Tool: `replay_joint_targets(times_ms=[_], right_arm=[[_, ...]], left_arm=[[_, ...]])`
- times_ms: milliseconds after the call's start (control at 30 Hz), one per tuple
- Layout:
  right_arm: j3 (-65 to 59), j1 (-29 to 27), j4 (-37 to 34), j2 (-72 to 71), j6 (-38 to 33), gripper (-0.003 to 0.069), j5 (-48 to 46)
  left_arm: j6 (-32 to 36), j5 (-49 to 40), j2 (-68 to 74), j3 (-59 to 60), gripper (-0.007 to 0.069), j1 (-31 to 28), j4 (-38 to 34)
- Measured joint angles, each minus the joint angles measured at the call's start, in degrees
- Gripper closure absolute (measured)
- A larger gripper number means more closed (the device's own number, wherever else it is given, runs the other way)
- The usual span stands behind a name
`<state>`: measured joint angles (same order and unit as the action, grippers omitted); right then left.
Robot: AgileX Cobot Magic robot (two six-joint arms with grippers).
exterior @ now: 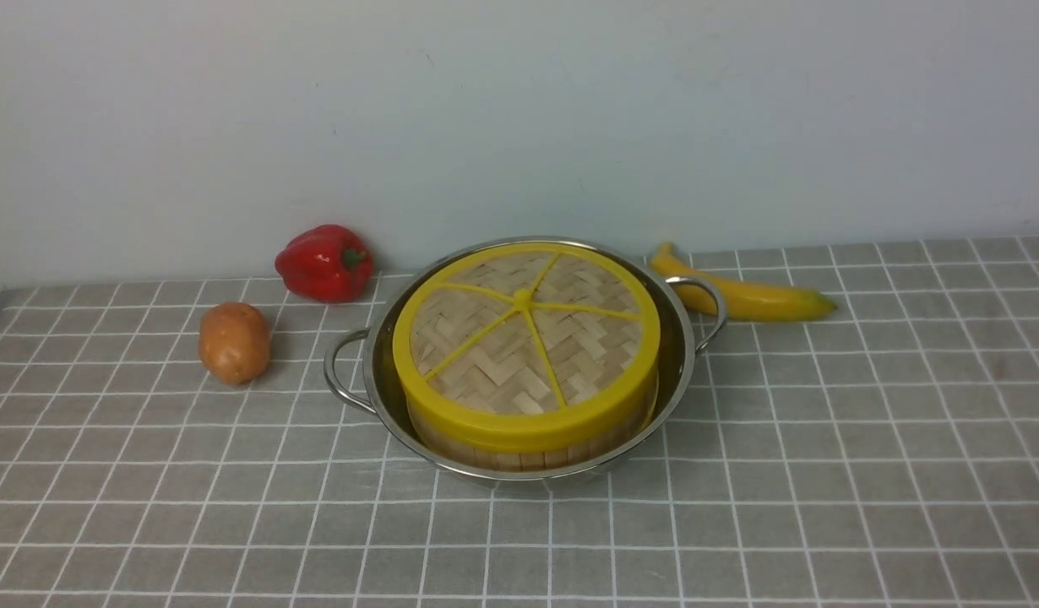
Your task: Place the steamer in the pot on the grey tablecloth, and put the lid on the steamer.
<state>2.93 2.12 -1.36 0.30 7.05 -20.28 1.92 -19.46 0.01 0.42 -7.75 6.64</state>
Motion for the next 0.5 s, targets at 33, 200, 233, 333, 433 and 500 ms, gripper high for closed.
replay_joint_targets(times_ms=[33, 200, 233, 333, 433, 500], right_arm=[[-0.65, 0.0, 0.0, 0.0, 0.0, 0.0519, -1.11], [-1.28, 0.0, 0.0, 0.0, 0.0, 0.0505, -2.41], [-1.28, 0.0, 0.0, 0.0, 0.0, 0.0505, -2.41], [-2.5, 0.0, 0.0, 0.0, 0.0, 0.0494, -1.83], [-3.36, 0.0, -0.46, 0.0, 0.0, 0.0486, -1.58], [-3.37, 0.0, -0.65, 0.0, 0.0, 0.0482, -1.32]], left_arm=[[0.0, 0.0, 0.0, 0.0, 0.0382, 0.0, 0.0], [0.0, 0.0, 0.0, 0.0, 0.0382, 0.0, 0.0], [0.0, 0.0, 0.0, 0.0, 0.0382, 0.0, 0.0], [0.0, 0.0, 0.0, 0.0, 0.0382, 0.0, 0.0], [0.0, 0.0, 0.0, 0.0, 0.0382, 0.0, 0.0], [0.0, 0.0, 0.0, 0.0, 0.0382, 0.0, 0.0]])
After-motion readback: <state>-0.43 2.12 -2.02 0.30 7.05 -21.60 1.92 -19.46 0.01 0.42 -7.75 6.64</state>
